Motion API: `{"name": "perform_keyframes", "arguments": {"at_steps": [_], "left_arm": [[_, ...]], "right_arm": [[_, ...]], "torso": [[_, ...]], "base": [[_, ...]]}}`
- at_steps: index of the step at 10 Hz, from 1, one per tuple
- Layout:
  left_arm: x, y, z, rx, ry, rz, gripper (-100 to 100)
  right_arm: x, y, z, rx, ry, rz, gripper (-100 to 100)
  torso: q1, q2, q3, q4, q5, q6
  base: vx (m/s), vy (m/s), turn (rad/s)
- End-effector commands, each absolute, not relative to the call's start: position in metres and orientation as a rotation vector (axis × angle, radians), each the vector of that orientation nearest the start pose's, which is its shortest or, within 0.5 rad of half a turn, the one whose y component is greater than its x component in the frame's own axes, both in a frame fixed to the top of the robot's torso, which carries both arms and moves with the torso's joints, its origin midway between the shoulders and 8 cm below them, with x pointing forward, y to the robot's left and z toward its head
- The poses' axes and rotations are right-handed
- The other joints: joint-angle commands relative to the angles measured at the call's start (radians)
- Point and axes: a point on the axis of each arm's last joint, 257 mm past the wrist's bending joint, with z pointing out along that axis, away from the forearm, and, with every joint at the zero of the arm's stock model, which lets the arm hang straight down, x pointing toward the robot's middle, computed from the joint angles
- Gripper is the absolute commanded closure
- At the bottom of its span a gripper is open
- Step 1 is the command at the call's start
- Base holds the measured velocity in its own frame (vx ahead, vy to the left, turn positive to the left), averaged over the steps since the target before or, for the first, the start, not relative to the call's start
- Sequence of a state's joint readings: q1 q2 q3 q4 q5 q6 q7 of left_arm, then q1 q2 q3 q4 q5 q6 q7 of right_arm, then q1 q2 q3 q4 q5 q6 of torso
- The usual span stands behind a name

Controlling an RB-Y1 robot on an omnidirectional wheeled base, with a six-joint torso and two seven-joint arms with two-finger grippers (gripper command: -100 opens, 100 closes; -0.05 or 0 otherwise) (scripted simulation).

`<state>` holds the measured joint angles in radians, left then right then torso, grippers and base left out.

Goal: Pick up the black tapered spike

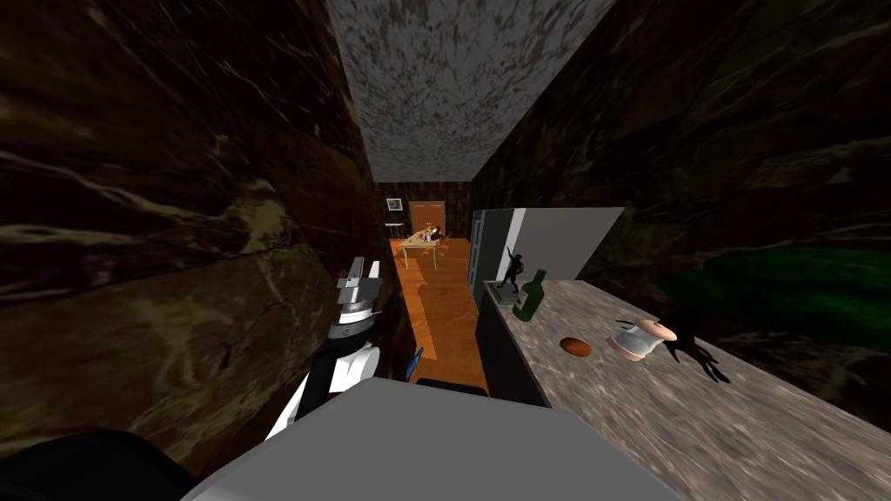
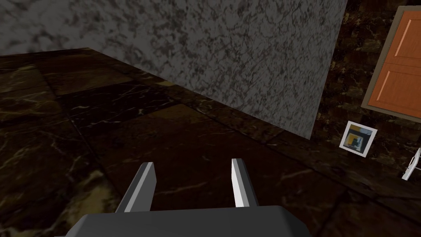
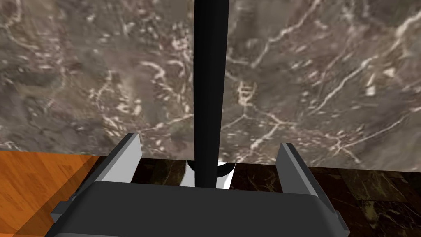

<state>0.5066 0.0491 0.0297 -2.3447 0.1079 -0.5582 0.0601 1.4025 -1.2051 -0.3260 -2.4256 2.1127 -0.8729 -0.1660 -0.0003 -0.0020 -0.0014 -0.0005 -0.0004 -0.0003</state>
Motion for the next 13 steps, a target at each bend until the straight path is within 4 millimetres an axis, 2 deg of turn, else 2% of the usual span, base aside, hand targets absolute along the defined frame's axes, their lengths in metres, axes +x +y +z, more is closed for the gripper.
{"name": "perform_keyframes", "arguments": {"at_steps": [1,2,3,7,9,10,13], "left_arm": [[0.316,0.291,0.062,-0.608,0.49,-1.425,0],[0.316,0.291,0.062,-0.608,0.49,-1.425,0],[0.316,0.291,0.062,-0.608,0.49,-1.425,0],[0.316,0.291,0.062,-0.608,0.49,-1.425,0],[0.316,0.291,0.062,-0.608,0.49,-1.425,0],[0.316,0.291,0.062,-0.608,0.49,-1.425,0],[0.316,0.291,0.062,-0.608,0.49,-1.425,0]], "right_arm": [[0.023,-0.385,-0.331,-2.241,2.099,0.092,-100],[0.022,-0.386,-0.331,-2.245,2.099,0.091,0],[0.021,-0.393,-0.338,-2.227,2.116,0.09,-100],[0.017,-0.405,-0.353,-2.195,2.149,0.088,-100],[0.017,-0.406,-0.353,-2.193,2.15,0.088,-100],[0.017,-0.406,-0.354,-2.194,2.15,0.087,100],[0.017,-0.406,-0.354,-2.195,2.151,0.089,100]], "torso": [[0.0,0.0,0.0,0.0,0.0,0.0],[0.0,0.001,0.001,0.0,0.0,0.0],[0.0,0.002,0.001,0.0,0.0,0.0],[0.003,0.004,0.003,0.001,0.001,0.0],[0.002,0.004,0.002,0.001,0.0,0.0],[0.001,0.004,0.002,0.001,-0.001,0.0],[0.0,0.003,0.002,0.001,-0.001,0.0]], "base": [[0.016,-0.004,0.0],[0.0,0.0,0.0],[-0.014,0.028,0.114],[-0.024,0.039,0.078],[-0.013,0.02,0.041],[0.0,0.0,0.0],[0.0,0.0,0.0]]}}
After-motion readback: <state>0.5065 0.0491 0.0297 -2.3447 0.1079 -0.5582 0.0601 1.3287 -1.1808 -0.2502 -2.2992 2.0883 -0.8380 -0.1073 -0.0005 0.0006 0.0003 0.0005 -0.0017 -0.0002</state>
